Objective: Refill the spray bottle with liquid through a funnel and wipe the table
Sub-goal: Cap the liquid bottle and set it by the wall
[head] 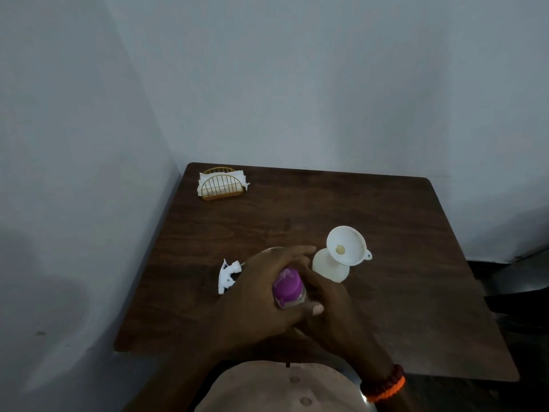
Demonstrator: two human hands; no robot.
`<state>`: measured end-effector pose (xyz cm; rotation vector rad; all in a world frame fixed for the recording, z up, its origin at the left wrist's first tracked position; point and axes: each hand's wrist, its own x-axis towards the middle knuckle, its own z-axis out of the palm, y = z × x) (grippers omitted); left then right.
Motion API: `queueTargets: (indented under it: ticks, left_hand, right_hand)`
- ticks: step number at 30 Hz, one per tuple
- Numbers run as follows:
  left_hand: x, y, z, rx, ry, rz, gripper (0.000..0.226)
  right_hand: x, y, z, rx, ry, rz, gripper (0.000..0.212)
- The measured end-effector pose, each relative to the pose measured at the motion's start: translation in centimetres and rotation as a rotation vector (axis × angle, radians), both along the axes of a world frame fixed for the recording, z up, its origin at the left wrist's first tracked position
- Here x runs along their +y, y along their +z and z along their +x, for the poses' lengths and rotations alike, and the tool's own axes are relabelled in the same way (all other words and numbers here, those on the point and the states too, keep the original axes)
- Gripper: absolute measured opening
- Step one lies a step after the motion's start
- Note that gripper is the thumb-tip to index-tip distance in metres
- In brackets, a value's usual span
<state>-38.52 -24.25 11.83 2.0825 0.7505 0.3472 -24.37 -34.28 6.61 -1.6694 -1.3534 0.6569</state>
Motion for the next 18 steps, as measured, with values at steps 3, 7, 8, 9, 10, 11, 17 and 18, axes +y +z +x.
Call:
queueTargets:
  ticks: [3, 7, 8, 9, 10, 11, 17, 18]
  left_hand:
    - [0.6, 0.0, 0.1, 0.106, 0.135, 0.107, 0.097]
    - [0.7, -0.2, -0.3, 0.109, 0.048, 0.108, 0.074]
    - [0.5, -0.4, -0.4, 0.087, 0.019, 0.091, 0.074]
    - [0.4, -0.5, -0.5, 0.073, 0.003, 0.090, 0.074]
    - [0.5, -0.7, -0.5, 0.061, -0.001, 0.105, 0.076]
    - [0.5, -0.7, -0.5, 0.066, 0.007, 0.121, 0.078]
    - [1.0, -0.9, 0.0, 0.117, 0.092, 0.160, 0.071]
    - [1.1, -1.0, -0.1, 0.112, 0.068, 0.162, 0.069]
  right_hand:
    - [0.1, -0.1, 0.4, -0.027, -0.014, -0.056, 0.065]
    - [0.1, -0.5, 0.7, -0.027, -0.007, -0.080, 0.059]
    - [0.0, -0.5, 0.7, -0.019, -0.005, -0.077, 0.058]
    - [0.0, -0.6, 0.6, -0.012, -0.003, -0.076, 0.058]
    - [0.0, -0.7, 0.6, -0.012, -0.002, -0.080, 0.059]
    - [0.0, -0.7, 0.6, -0.015, 0.001, -0.086, 0.059]
    - [0.2, -0.6, 0.7, -0.041, 0.002, -0.100, 0.057]
    - [0.1, -0.6, 0.8, -0.028, 0.005, -0.096, 0.053]
